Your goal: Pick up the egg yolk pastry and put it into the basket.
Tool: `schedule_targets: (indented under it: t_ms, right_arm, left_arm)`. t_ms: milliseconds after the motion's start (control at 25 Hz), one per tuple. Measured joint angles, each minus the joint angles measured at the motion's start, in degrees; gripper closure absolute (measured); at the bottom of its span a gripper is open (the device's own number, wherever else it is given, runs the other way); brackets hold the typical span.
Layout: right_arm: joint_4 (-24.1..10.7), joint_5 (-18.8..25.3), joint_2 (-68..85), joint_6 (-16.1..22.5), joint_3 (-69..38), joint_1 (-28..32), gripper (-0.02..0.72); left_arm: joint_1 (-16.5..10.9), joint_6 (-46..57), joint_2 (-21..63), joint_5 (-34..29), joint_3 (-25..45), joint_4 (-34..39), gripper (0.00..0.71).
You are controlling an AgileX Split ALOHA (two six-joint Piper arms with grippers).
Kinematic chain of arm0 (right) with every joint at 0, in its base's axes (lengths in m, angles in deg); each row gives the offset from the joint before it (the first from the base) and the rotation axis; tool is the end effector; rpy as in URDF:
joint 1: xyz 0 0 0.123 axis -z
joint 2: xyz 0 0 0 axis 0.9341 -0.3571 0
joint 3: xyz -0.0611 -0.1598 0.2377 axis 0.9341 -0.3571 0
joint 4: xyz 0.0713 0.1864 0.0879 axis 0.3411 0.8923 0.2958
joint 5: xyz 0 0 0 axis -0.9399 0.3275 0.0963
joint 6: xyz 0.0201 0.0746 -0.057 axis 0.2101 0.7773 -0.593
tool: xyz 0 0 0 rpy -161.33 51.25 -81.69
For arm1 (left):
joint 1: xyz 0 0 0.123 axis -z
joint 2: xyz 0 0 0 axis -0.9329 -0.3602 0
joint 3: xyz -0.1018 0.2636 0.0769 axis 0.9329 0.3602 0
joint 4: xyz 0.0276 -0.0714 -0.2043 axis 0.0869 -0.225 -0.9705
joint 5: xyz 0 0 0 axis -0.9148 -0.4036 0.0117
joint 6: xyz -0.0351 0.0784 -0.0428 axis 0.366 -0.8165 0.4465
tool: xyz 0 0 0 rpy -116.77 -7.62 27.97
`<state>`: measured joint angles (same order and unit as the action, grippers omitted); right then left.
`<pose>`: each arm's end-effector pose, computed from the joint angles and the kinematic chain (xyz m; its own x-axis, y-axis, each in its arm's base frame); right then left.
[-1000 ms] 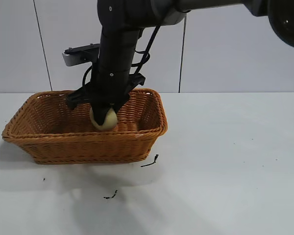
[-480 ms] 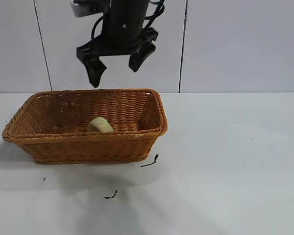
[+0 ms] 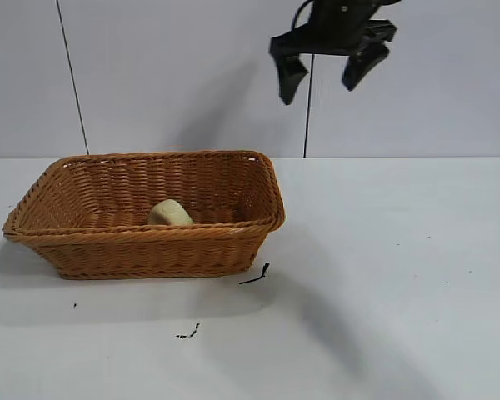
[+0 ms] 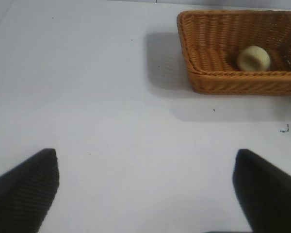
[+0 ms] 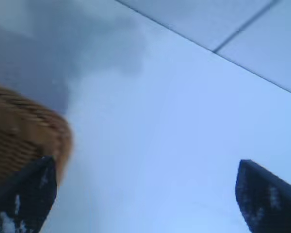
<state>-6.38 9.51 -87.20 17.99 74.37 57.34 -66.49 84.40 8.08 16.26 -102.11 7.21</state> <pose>0.4824 0.0994 0.2645 -0.8252 -0.2348 -0.5138 -0.2504 0.9673 -0.0398 -0.0396 0.0082 0.2583 -0.4520 -0.0077 -0.8920 -0.0305 0.9995 0.0068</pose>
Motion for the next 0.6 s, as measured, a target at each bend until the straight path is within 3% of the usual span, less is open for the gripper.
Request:
schedule_targets:
  t_ms: [160, 320, 600]
  right_arm:
    - [3.27, 2.22, 0.00, 0.00, 0.00, 5.49, 0.010]
    - [2.68, 5.79, 0.00, 0.00, 0.00, 7.32, 0.010]
    - [1.83, 6.04, 0.68, 0.05, -0.08, 7.79, 0.010]
  left_arm:
    - [0.00, 0.00, 0.00, 0.00, 0.00, 0.00, 0.014]
    - [0.00, 0.00, 0.00, 0.00, 0.00, 0.00, 0.014]
    - [0.00, 0.00, 0.00, 0.00, 0.00, 0.00, 0.014]
